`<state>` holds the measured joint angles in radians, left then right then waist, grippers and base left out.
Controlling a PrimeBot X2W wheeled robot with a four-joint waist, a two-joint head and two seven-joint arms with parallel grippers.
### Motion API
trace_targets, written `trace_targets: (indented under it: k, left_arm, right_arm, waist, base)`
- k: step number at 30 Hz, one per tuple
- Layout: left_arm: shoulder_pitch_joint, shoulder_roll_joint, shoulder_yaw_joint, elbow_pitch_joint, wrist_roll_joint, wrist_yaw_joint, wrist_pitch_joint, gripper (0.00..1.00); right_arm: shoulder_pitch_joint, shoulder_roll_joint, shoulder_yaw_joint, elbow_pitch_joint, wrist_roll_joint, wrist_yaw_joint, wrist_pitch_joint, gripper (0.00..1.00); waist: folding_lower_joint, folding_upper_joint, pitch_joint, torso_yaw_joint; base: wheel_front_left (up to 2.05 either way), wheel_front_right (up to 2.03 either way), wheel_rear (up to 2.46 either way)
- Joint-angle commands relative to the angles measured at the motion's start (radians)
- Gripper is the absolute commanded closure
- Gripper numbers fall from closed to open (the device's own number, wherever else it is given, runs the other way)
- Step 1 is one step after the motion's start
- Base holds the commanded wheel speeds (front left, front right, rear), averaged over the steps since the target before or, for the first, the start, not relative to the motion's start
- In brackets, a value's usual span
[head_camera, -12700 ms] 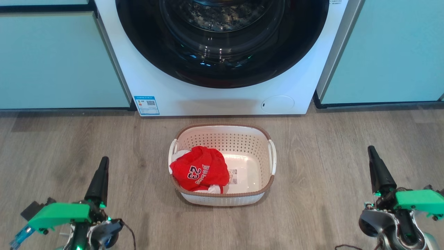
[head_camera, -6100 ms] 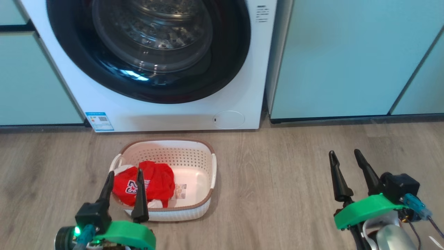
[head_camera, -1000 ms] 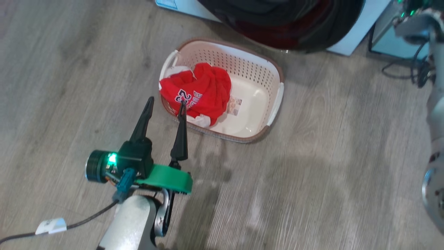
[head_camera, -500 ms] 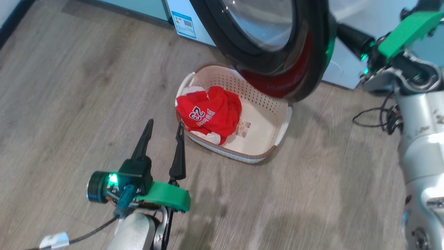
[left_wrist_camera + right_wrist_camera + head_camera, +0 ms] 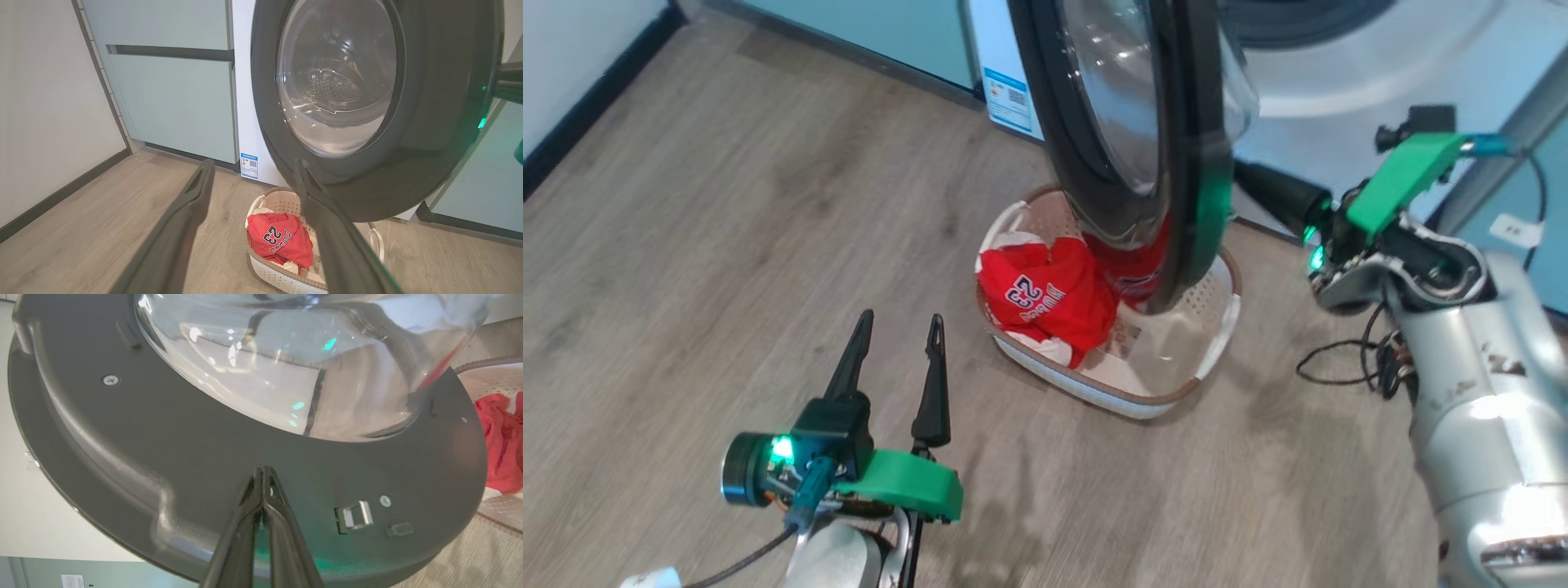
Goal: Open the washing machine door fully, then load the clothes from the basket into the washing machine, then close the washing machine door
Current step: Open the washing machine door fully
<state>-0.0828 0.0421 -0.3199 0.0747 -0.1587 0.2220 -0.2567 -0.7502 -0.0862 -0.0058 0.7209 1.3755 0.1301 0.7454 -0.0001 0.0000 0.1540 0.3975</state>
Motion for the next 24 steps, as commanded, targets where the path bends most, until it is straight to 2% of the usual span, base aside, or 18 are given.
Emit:
trace_targets:
  k: [1,9,18,24]
  left_arm:
    - [-0.012,0.008,0.039,-0.031,0.002,-0.001,-0.005,0.0]
    - [0.01,0.008,0.046,-0.029,0.028,-0.01,-0.005,0.0]
    - [0.034,0.008,0.06,-0.027,0.024,-0.01,-0.005,0.0]
    - [0.046,0.008,0.074,-0.029,0.039,-0.009,-0.005,0.0]
  right_arm:
    - [-0.011,0.029,0.03,-0.044,0.011,0.001,0.008,1.0]
    - [0.031,0.035,0.142,-0.07,0.094,0.001,-0.005,1.0]
    - [0.047,0.036,0.283,-0.079,0.212,0.001,-0.105,1.0]
    - [0.067,0.036,0.286,-0.07,0.233,0.001,-0.139,1.0]
  waist:
    - [0.0001,0.0,-0.012,0.018]
    - [0.0001,0.0,-0.038,0.081]
    - [0.0001,0.0,-0.066,0.121]
    - [0.0001,0.0,-0.085,0.107]
  base:
    - [0.0,0.0,0.0]
    - [0.0,0.0,0.0]
    - [0.0,0.0,0.0]
    - [0.0,0.0,0.0]
